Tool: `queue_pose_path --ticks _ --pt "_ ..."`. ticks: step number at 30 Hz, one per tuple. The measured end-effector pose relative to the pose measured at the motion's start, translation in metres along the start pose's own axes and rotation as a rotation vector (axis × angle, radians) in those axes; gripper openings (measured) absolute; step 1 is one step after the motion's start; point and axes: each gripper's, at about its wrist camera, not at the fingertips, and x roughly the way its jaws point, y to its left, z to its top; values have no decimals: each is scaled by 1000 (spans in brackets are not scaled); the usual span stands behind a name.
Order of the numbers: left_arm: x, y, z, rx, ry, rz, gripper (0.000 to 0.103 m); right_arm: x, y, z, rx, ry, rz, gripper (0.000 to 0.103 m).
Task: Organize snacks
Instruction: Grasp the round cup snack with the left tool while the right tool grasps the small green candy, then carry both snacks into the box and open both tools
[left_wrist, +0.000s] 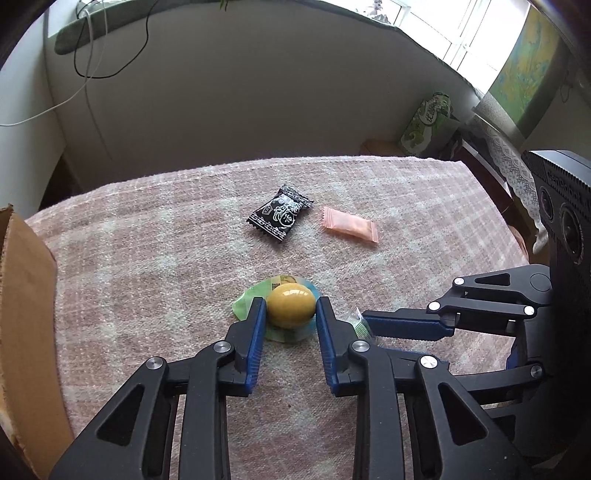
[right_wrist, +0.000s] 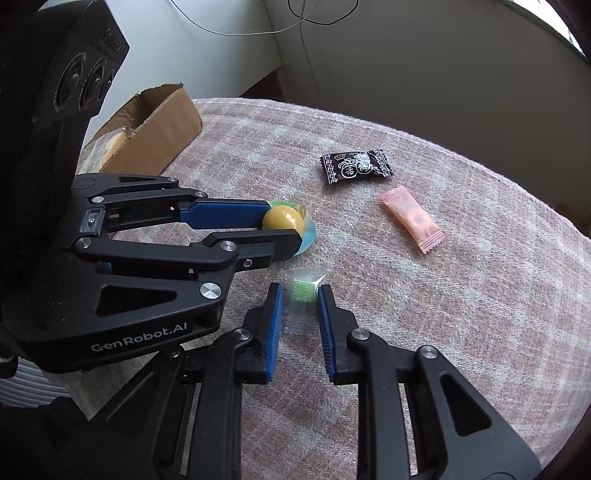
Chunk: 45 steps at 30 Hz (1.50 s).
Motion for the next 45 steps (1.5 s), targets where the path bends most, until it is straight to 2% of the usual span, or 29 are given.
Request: queue_pose_path --ticks 8,17,22,34,45 --pt "-15 5 -3 -21 -26 3 25 -15 -1 0 24 -19 -3 19" --pt "-53 8 -3 -57 -85 -3 26 -44 4 7 41 -65 1 19" --pt "-83 18 -12 -127 -123 1 26 -63 15 11 38 -94 13 19" --pt "-151 60 -61 -262 -181 58 26 -85 80 26 -43 -133 85 19" --pt "-196 103 -103 -358 -223 154 25 -82 146 50 -155 -140 155 19"
